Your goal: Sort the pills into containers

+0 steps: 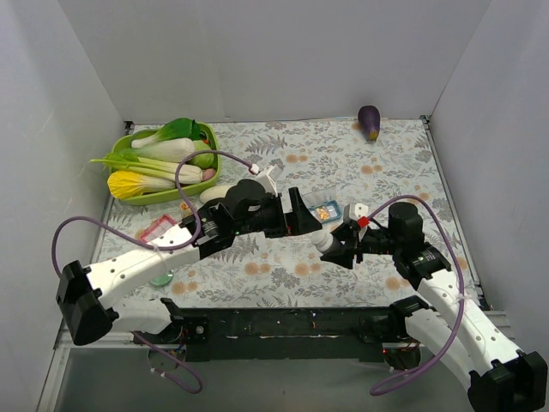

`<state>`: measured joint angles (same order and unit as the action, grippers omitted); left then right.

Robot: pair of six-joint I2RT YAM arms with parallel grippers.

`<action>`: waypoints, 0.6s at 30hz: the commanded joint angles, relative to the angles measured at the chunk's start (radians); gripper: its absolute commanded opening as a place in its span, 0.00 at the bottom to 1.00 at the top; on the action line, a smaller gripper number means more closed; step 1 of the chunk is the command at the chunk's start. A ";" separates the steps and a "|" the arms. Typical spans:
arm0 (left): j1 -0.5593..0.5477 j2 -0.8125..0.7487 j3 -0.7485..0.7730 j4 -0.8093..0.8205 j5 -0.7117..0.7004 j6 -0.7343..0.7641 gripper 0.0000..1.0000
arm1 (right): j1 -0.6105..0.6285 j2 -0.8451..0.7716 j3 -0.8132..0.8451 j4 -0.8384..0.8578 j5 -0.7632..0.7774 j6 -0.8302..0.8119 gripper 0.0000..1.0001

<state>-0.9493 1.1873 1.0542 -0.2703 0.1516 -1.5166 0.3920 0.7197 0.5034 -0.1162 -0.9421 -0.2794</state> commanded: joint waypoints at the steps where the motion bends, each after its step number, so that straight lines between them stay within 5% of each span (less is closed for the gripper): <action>1: -0.008 0.054 0.046 -0.060 -0.049 -0.218 0.97 | -0.005 -0.006 0.049 -0.062 0.080 -0.119 0.01; 18: -0.039 0.204 0.058 0.029 0.052 -0.205 0.53 | -0.005 0.000 0.044 -0.051 0.080 -0.116 0.01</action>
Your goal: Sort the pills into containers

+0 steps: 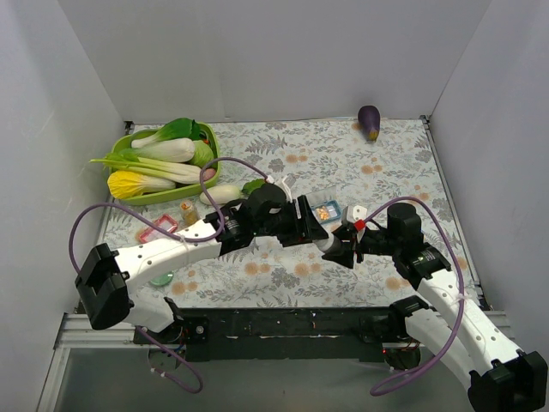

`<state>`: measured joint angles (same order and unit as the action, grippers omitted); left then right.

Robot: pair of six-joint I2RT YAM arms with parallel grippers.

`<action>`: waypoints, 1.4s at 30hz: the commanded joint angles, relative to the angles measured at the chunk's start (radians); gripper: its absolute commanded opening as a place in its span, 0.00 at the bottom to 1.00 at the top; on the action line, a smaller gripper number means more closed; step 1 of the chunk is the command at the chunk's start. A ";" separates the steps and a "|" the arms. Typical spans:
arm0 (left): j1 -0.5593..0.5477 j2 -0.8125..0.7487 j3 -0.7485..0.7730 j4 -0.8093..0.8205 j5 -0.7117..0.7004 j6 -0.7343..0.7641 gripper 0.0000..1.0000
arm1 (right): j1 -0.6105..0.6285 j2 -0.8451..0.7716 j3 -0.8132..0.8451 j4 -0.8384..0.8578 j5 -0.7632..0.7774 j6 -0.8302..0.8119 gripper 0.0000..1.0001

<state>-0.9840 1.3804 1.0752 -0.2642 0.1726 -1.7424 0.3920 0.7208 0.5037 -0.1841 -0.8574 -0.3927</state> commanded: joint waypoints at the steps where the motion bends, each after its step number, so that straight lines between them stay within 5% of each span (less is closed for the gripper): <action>1: -0.004 0.020 0.038 0.028 0.039 0.044 0.39 | -0.007 -0.003 0.044 0.015 -0.005 -0.002 0.01; 4: -0.004 0.022 0.031 0.046 0.086 0.111 0.15 | -0.007 0.000 0.044 0.020 -0.009 0.014 0.01; 9: -0.004 -0.030 -0.056 0.209 0.359 0.511 0.08 | -0.010 0.002 -0.008 0.110 -0.130 0.167 0.01; 13: -0.008 -0.078 -0.113 0.159 0.687 0.939 0.15 | -0.015 0.006 -0.129 0.395 -0.279 0.510 0.01; 14: -0.008 -0.113 -0.130 0.157 0.688 1.048 0.32 | -0.013 0.008 -0.163 0.552 -0.296 0.675 0.01; 17: -0.008 -0.158 -0.146 0.151 0.534 1.135 0.57 | -0.018 0.009 -0.229 0.672 -0.321 0.802 0.01; 19: -0.002 -0.214 -0.153 0.233 0.407 1.068 0.71 | -0.022 0.002 -0.234 0.663 -0.318 0.793 0.01; 21: 0.008 -0.301 -0.207 0.333 0.345 0.924 0.98 | -0.025 -0.006 -0.225 0.597 -0.305 0.732 0.01; 27: 0.057 -0.416 -0.233 0.358 0.176 0.530 0.98 | -0.028 -0.017 -0.139 0.382 -0.258 0.508 0.01; 32: 0.079 -0.265 -0.124 0.009 0.085 0.153 0.98 | -0.028 -0.011 -0.087 0.273 -0.206 0.351 0.01; 37: 0.077 -0.207 -0.116 0.031 0.131 -0.002 0.92 | -0.030 -0.008 -0.064 0.233 -0.181 0.301 0.01; 42: 0.074 -0.133 -0.064 0.011 0.122 -0.052 0.74 | -0.028 -0.006 -0.067 0.232 -0.170 0.282 0.01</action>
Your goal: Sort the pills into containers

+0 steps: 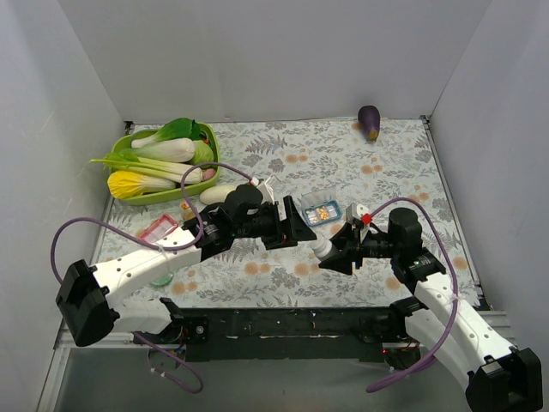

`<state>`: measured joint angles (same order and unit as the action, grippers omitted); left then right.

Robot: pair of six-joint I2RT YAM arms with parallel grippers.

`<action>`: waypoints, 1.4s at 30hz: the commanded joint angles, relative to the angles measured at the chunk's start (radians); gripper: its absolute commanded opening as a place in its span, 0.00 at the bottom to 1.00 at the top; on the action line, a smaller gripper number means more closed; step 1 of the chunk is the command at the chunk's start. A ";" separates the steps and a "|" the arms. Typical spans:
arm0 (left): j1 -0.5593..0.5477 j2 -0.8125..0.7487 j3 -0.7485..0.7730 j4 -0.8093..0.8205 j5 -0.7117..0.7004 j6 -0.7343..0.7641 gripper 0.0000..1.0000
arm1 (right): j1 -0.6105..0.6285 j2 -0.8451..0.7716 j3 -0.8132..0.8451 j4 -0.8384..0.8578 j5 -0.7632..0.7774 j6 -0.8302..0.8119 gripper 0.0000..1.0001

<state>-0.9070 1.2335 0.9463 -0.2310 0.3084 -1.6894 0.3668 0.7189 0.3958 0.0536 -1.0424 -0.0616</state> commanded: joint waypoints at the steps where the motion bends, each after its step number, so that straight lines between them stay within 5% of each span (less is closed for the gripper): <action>1: -0.007 0.023 0.068 -0.022 -0.011 -0.119 0.73 | -0.003 -0.003 0.043 -0.005 0.015 -0.047 0.01; 7: -0.027 0.061 0.089 0.007 0.003 -0.142 0.73 | 0.000 0.010 0.052 -0.012 0.028 -0.072 0.01; 15: -0.041 0.113 0.111 -0.014 -0.028 -0.158 0.61 | 0.006 0.013 0.063 -0.034 0.036 -0.093 0.01; 19: -0.041 0.124 0.124 -0.013 -0.019 -0.141 0.49 | 0.006 0.011 0.060 -0.035 0.035 -0.095 0.01; 27: -0.043 0.116 0.092 0.022 0.063 -0.035 0.09 | 0.006 0.008 0.054 -0.035 0.033 -0.095 0.01; 35: -0.043 0.154 0.028 0.162 0.368 0.342 0.03 | 0.006 0.007 0.046 -0.021 0.013 -0.072 0.01; 38: -0.047 0.202 0.086 0.024 0.500 0.642 0.05 | 0.006 0.004 0.040 -0.009 -0.018 -0.058 0.01; 42: -0.055 0.173 0.120 -0.140 0.457 0.954 0.20 | 0.004 -0.001 0.028 0.002 -0.047 -0.049 0.01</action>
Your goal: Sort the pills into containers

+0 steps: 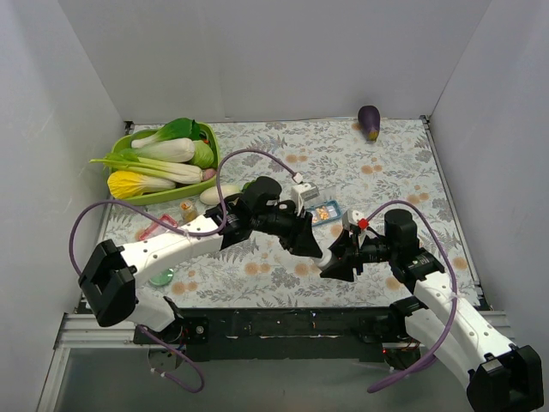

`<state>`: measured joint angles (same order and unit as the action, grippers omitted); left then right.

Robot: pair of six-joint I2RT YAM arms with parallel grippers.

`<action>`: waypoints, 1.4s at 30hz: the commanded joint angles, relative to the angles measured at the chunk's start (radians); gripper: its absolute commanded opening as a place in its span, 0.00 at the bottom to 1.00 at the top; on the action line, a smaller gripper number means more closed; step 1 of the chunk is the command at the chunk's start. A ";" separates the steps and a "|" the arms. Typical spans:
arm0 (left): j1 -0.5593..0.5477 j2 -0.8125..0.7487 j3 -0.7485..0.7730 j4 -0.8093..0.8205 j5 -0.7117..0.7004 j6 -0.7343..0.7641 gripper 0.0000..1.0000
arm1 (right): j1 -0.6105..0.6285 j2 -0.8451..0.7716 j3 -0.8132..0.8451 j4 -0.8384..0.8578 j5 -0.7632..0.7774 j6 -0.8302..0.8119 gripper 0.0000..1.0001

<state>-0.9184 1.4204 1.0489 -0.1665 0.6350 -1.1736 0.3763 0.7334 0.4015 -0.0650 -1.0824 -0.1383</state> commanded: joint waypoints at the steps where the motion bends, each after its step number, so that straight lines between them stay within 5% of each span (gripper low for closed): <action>1: -0.042 -0.035 -0.002 -0.197 0.041 0.465 0.28 | -0.004 -0.017 0.022 0.122 -0.010 0.026 0.01; 7: -0.034 -0.253 -0.107 0.027 -0.228 0.326 0.98 | -0.004 -0.022 0.010 0.126 -0.011 0.026 0.01; 15: -0.008 -0.373 -0.190 0.082 -0.276 0.046 0.98 | -0.002 -0.023 0.023 0.096 0.007 -0.015 0.01; 24: -0.007 -0.259 -0.130 0.002 -0.313 -0.247 0.98 | -0.001 -0.016 0.042 0.067 0.042 -0.049 0.01; 42: -0.043 -0.097 -0.035 0.005 -0.327 -0.242 0.91 | 0.000 -0.011 0.039 0.067 0.050 -0.055 0.01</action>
<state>-0.9531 1.3025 0.9668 -0.1604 0.3210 -1.4296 0.3752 0.7219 0.3965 -0.0059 -1.0267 -0.1844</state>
